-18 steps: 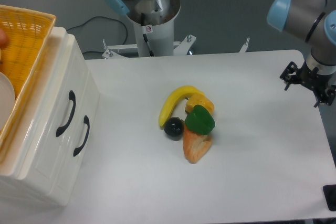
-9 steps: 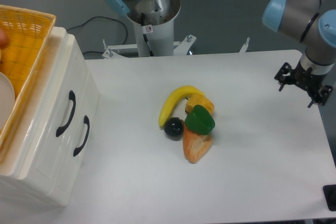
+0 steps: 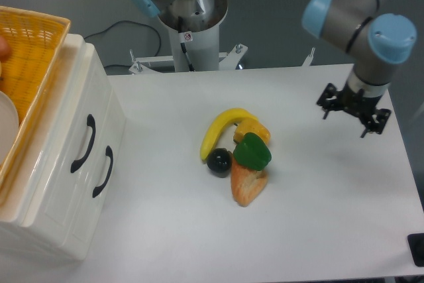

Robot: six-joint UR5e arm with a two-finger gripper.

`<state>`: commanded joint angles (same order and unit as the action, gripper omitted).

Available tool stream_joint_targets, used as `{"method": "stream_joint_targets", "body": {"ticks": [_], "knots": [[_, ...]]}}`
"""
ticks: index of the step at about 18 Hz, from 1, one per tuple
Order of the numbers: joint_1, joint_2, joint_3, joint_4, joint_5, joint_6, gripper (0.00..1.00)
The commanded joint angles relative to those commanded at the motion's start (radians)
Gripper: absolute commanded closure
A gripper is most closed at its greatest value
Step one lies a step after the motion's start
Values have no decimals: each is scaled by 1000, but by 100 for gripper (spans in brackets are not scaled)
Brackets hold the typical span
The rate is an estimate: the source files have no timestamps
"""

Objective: Slide open the top white drawer
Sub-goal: 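Move the gripper from its start pose toward the fruit pile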

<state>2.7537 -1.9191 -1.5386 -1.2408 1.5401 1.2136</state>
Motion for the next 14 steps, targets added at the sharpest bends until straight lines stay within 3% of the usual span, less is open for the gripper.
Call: {"method": "stream_joint_targets", "body": {"ticks": [6, 14], "knots": [[-88, 71, 2, -95, -167, -176, 0], [-262, 107, 2, -170, -201, -463, 0]]}}
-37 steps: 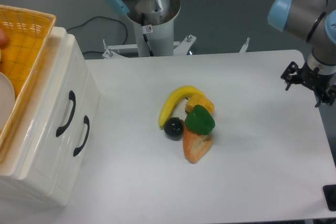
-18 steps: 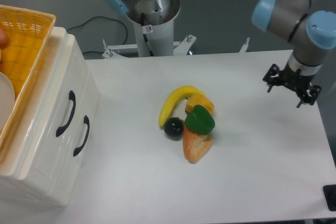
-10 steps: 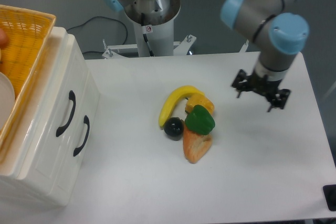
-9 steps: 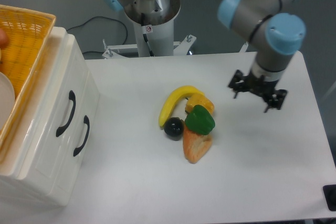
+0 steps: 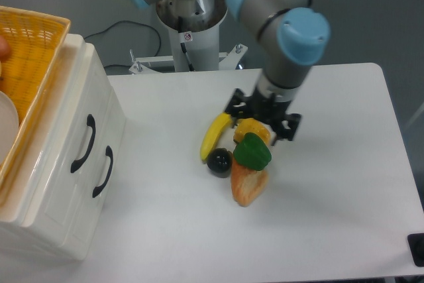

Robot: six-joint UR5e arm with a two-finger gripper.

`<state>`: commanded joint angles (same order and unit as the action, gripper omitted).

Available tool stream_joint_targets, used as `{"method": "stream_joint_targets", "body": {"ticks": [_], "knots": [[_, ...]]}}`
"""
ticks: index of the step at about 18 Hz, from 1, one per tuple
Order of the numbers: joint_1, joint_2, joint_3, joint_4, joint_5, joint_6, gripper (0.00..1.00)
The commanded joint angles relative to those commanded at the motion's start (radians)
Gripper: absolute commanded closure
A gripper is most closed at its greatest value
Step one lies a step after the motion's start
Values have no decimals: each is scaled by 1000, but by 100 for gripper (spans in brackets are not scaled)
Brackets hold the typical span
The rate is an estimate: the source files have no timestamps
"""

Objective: Slide open the top white drawer
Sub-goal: 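Move the gripper from its start pose toward the fruit pile, then swing the gripper over to the upper drawer handle of the cabinet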

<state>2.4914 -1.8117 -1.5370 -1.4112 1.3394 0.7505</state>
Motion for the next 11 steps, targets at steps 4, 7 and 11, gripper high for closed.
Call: {"method": "stream_joint_targets", "body": {"ticks": [4, 7, 11], "knots": [[-43, 20, -2, -41, -55, -66, 0], [-71, 22, -2, -43, -83, -100, 0], [-106, 23, 0, -49, -129, -137, 0]]}}
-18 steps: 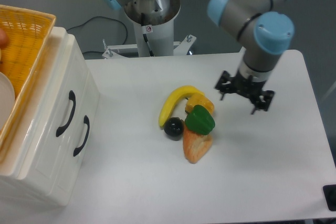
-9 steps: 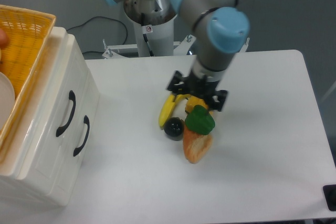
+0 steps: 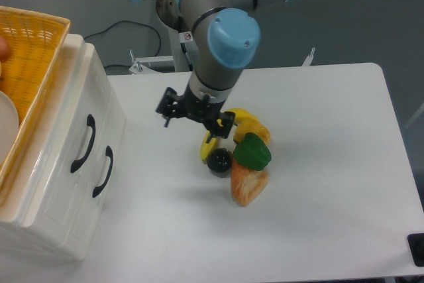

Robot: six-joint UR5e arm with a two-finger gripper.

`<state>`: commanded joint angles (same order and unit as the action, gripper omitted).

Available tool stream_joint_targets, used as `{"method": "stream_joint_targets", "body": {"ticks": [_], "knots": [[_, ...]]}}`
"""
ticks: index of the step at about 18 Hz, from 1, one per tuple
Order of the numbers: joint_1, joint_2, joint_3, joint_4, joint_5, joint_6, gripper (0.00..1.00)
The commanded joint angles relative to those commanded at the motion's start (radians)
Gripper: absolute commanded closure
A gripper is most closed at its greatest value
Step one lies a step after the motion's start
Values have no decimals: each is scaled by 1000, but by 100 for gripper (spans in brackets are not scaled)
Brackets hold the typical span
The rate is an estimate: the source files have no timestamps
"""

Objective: Slide open the top white drawer
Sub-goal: 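Swing the gripper over to the upper drawer handle of the cabinet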

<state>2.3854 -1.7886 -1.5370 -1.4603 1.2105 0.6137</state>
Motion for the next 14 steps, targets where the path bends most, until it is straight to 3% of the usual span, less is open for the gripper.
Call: {"method": "stream_joint_targets", "body": {"ticks": [6, 14], "knots": [[-61, -11, 0, 5, -32, -84, 0], [-86, -38, 17, 17, -98, -163, 0]]}}
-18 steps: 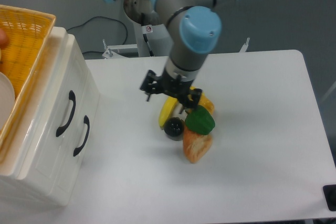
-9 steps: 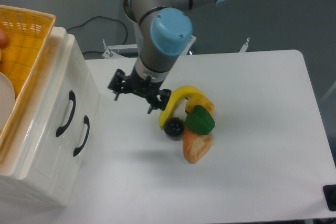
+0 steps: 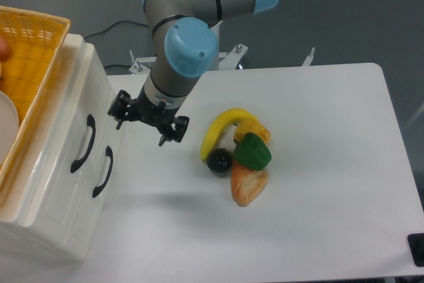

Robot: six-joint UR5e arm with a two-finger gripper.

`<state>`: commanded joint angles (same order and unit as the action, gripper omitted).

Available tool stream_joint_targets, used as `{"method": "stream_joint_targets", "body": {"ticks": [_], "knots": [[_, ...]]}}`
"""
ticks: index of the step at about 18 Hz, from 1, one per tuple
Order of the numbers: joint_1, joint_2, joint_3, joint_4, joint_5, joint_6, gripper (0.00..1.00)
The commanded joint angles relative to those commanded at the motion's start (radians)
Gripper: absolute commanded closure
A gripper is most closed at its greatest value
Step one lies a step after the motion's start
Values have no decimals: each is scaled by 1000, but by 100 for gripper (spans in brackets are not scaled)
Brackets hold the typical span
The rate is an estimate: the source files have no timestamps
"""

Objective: Slide open the top white drawer
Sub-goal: 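Swing the gripper over to the upper drawer handle of the cabinet, then lower the gripper and hook its fingers into the upper drawer handle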

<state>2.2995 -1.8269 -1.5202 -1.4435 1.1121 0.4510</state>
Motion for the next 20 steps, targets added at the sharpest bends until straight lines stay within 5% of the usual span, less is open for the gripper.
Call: {"method": "stream_joint_targets", "body": {"ticks": [3, 16, 20], "knots": [[-9, -8, 0, 54, -18, -23, 0], [-69, -29, -3, 64, -20, -55, 0], [-89, -35, -11, 112, -20, -60, 0]]}}
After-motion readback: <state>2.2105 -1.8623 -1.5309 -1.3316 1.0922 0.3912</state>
